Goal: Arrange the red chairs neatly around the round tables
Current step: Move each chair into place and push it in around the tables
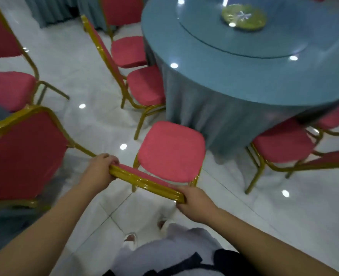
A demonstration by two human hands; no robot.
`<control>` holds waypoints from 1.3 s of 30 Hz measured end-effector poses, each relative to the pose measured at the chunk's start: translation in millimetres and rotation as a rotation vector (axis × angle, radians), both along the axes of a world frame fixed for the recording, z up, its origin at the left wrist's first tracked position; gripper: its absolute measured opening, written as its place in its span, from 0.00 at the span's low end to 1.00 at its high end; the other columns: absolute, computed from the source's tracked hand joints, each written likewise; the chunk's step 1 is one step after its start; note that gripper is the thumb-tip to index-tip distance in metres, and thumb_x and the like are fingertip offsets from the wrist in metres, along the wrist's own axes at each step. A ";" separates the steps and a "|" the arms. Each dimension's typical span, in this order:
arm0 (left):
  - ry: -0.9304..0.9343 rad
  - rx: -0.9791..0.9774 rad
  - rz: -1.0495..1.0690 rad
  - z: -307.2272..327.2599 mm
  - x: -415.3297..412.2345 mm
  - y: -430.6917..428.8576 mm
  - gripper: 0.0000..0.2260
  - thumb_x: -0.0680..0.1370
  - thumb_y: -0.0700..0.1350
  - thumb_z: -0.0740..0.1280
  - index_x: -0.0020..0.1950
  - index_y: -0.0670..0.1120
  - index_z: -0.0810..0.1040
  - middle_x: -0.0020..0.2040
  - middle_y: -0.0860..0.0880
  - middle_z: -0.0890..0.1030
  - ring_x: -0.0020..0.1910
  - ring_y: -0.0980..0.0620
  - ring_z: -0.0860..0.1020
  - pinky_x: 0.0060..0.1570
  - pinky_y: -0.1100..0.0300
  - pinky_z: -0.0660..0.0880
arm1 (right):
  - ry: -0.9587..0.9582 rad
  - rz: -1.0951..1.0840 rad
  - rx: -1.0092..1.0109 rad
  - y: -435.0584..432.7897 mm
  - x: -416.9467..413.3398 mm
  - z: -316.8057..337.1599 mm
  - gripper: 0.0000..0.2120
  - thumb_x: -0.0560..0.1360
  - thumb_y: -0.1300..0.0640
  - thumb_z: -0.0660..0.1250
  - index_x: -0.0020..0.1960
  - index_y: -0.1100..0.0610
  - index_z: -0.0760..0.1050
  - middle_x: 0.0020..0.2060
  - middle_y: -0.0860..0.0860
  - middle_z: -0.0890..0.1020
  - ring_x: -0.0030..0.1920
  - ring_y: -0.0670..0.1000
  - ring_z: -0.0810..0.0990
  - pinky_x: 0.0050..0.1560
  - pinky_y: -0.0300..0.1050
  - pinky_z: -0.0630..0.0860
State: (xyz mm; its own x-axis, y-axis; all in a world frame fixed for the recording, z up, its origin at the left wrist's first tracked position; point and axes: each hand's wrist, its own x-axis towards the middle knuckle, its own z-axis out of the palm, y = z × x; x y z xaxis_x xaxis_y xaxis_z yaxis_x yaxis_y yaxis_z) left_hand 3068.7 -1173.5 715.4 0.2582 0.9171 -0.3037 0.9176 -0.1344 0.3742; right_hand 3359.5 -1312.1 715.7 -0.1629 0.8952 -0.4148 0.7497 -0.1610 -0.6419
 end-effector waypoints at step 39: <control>0.061 0.152 -0.535 -13.7 243.0 127.9 0.07 0.78 0.47 0.66 0.56 0.53 0.78 0.46 0.51 0.79 0.44 0.47 0.77 0.37 0.57 0.73 | -0.258 -0.664 0.065 60.9 188.3 4.0 0.20 0.67 0.70 0.67 0.50 0.49 0.84 0.42 0.44 0.80 0.49 0.54 0.77 0.51 0.52 0.75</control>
State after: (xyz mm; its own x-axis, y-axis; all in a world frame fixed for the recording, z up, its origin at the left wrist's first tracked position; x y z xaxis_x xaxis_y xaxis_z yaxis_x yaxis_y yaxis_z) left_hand 3311.8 -1045.6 701.7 0.6861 0.6975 -0.2066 0.7256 -0.6359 0.2629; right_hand 3547.9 -1251.3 719.7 0.5216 0.7954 -0.3087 0.6357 -0.6036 -0.4813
